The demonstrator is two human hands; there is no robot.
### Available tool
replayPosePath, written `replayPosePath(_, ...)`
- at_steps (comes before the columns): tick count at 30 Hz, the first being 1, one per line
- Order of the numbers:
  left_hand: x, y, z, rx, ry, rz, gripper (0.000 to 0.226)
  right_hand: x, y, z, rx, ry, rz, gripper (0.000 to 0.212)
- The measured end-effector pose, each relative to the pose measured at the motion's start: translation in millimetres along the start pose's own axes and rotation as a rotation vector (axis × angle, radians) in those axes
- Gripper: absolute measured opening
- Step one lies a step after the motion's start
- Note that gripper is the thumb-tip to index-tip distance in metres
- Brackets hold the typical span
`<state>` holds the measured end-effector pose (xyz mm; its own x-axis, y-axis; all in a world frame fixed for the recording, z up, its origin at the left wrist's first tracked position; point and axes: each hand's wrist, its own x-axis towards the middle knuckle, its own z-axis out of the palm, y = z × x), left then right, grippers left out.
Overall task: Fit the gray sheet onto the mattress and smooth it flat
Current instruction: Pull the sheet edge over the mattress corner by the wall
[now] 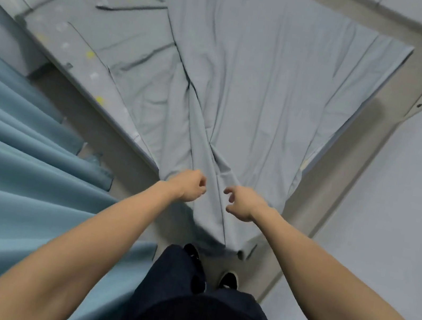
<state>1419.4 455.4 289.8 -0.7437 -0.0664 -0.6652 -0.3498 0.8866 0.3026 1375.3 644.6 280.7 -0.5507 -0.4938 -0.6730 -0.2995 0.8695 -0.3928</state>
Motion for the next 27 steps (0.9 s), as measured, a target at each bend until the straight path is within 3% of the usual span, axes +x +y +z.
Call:
replayPosePath(7,66,-83,-94,0.126,0.060,-0.064,0.019,99,-80,-72,0.104,0.195,0.046,0.049)
replayPosePath(13,153,-190,-195,0.108,0.081,-0.080,0.012,217,-173,-110,0.187,0.198,0.141,0.052)
replayPosePath(20,231,-328,-361,-0.005,0.019,-0.082,0.011,339,-304,-175,0.350,0.197,0.253,0.049)
replayPosePath(27,248,-433,-463,-0.103,0.131,-0.145,0.014,407,-382,-232,0.186,0.152,0.183,0.051)
